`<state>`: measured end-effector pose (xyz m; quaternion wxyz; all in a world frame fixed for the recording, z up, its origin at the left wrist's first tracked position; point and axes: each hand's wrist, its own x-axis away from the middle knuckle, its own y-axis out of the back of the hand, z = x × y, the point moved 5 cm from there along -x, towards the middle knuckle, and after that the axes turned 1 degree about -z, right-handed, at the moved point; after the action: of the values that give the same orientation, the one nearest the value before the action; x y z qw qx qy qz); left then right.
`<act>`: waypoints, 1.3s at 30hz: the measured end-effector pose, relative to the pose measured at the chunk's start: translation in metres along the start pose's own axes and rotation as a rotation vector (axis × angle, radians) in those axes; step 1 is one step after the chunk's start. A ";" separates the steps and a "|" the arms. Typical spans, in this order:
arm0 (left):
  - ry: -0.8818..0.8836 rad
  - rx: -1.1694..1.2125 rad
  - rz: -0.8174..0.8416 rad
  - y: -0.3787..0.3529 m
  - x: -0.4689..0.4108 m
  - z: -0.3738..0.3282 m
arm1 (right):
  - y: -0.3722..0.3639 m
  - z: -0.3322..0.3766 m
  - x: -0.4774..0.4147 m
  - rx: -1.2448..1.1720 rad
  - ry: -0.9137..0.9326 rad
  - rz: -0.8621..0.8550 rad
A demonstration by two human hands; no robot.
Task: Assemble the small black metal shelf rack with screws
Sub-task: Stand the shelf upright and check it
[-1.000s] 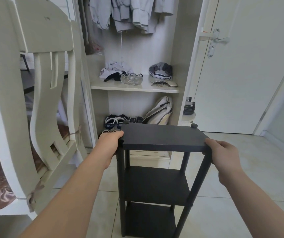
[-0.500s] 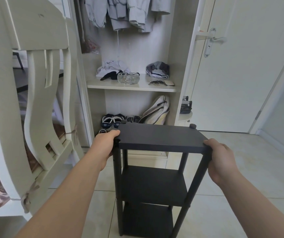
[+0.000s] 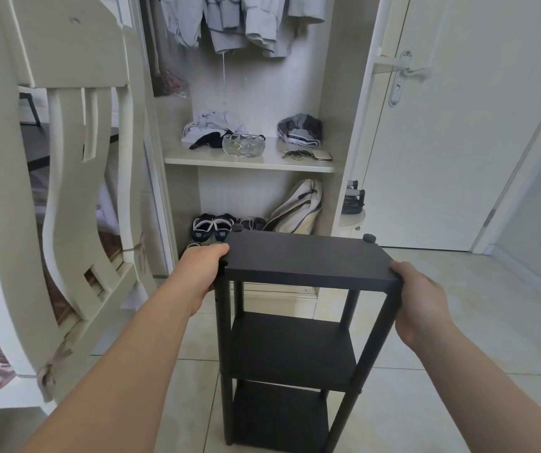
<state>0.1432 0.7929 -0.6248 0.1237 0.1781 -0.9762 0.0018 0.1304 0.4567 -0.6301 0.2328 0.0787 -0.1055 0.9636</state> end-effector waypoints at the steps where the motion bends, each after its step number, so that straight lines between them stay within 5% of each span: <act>1: -0.001 -0.003 0.012 0.000 0.001 -0.001 | 0.000 0.000 0.001 -0.008 0.006 -0.011; 21: 0.014 -0.061 -0.010 -0.001 0.003 -0.005 | -0.003 0.000 0.004 -0.038 0.059 -0.055; 31: 0.074 0.170 0.115 -0.003 0.018 0.011 | 0.001 0.000 -0.006 0.053 0.026 0.059; 39: -0.020 0.171 0.035 -0.001 0.011 -0.003 | 0.008 0.007 -0.006 0.066 0.072 0.085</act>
<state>0.1347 0.7881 -0.6196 0.0982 0.1710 -0.9766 0.0855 0.1331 0.4456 -0.6260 0.1927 0.0473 -0.0686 0.9777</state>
